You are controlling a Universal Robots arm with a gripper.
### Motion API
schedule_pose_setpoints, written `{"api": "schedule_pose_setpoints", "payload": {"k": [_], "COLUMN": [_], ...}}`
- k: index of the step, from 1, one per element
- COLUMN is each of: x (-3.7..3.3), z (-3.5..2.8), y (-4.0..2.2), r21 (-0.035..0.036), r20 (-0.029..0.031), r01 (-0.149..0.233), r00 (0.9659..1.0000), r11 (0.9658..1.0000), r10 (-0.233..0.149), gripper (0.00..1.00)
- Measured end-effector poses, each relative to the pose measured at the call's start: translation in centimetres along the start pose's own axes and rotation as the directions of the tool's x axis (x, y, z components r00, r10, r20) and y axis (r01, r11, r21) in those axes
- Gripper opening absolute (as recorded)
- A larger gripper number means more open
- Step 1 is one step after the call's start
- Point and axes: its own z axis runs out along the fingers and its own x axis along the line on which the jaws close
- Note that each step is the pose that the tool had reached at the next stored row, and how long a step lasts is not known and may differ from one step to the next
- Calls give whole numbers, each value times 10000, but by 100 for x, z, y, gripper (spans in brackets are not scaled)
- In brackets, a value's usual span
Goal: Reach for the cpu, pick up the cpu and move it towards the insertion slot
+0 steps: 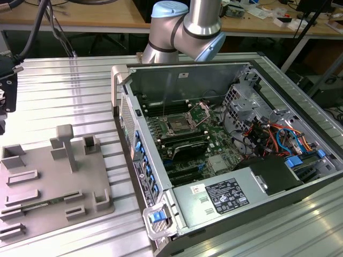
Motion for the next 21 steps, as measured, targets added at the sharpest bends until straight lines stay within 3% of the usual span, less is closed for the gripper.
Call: {"api": "schedule_pose_setpoints", "payload": {"k": [21], "x": [6], "z": [-197], "y": [3], "r21": [0], "r20": [1], "r01": [0], "r00": [10000], "r11": [10000], "r10": [0], "gripper": [55]}}
